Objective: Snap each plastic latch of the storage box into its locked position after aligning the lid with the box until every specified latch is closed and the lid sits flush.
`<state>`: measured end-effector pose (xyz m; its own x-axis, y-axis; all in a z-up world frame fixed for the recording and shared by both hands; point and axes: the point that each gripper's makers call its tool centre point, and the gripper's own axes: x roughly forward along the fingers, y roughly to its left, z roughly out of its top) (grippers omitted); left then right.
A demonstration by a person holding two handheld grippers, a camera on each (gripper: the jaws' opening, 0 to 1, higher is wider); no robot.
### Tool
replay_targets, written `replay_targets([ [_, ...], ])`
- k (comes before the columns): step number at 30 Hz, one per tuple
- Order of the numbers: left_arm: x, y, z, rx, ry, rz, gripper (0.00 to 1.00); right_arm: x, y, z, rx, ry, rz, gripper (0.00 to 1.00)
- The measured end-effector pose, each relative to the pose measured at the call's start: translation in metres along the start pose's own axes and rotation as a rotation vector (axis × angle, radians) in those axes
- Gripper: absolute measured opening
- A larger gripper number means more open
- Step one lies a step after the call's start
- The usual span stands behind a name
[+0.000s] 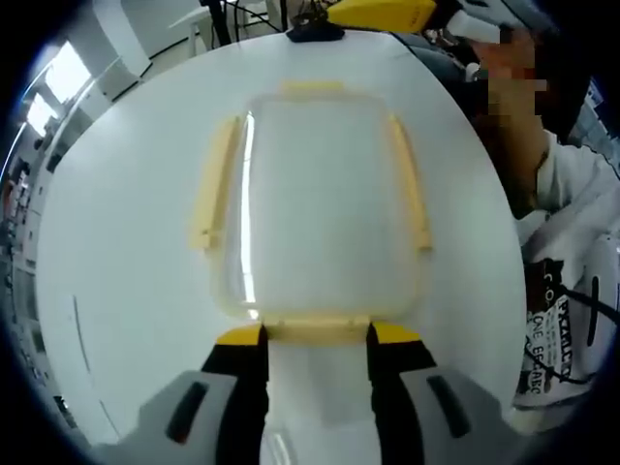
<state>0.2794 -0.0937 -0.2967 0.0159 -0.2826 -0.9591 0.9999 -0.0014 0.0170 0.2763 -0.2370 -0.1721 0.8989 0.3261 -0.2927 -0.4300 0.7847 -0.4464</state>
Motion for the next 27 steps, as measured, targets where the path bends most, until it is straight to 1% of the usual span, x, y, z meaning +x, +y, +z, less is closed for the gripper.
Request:
replay_targets([
  [2, 0.000, -0.002, 0.000, 0.000, 0.001, 0.000, 0.39, -0.002, -0.002, -0.001, -0.008, 0.001, 0.020, 0.33],
  [6, 0.000, -0.005, -0.001, 0.001, 0.002, 0.000, 0.39, -0.004, -0.004, -0.003, -0.005, 0.023, 0.089, 0.32],
  [9, -0.001, -0.007, -0.002, 0.003, -0.012, -0.003, 0.39, -0.002, -0.005, -0.005, -0.019, 0.044, 0.136, 0.32],
  [10, -0.001, -0.007, -0.001, 0.004, -0.016, -0.004, 0.39, 0.000, -0.005, -0.009, -0.030, 0.072, 0.177, 0.32],
  [13, -0.001, -0.007, -0.001, 0.005, -0.022, -0.005, 0.39, 0.005, -0.006, -0.021, -0.055, 0.124, 0.255, 0.32],
  [15, -0.001, -0.006, 0.000, 0.006, -0.021, -0.006, 0.39, 0.006, -0.007, -0.031, -0.089, 0.159, 0.312, 0.33],
  [16, -0.001, -0.006, 0.000, 0.007, -0.020, -0.006, 0.39, 0.007, -0.009, -0.035, -0.094, 0.171, 0.328, 0.34],
  [17, -0.001, -0.006, 0.000, 0.007, -0.018, -0.006, 0.39, 0.008, -0.013, -0.037, -0.088, 0.170, 0.328, 0.34],
  [20, -0.001, -0.005, 0.001, 0.011, -0.013, -0.008, 0.39, 0.009, -0.018, -0.048, -0.093, 0.190, 0.375, 0.33],
  [23, -0.001, -0.003, 0.001, 0.015, -0.014, -0.011, 0.39, 0.004, -0.013, -0.062, -0.134, 0.248, 0.479, 0.34],
  [24, -0.001, -0.003, 0.001, 0.015, -0.015, -0.011, 0.39, 0.004, -0.011, -0.064, -0.149, 0.252, 0.499, 0.35],
  [26, -0.001, -0.003, 0.002, 0.019, -0.014, -0.013, 0.39, 0.001, -0.006, -0.071, -0.215, 0.277, 0.555, 0.38],
  [27, -0.001, -0.002, 0.002, 0.019, -0.012, -0.013, 0.39, 0.000, -0.005, -0.073, -0.241, 0.285, 0.571, 0.39],
])
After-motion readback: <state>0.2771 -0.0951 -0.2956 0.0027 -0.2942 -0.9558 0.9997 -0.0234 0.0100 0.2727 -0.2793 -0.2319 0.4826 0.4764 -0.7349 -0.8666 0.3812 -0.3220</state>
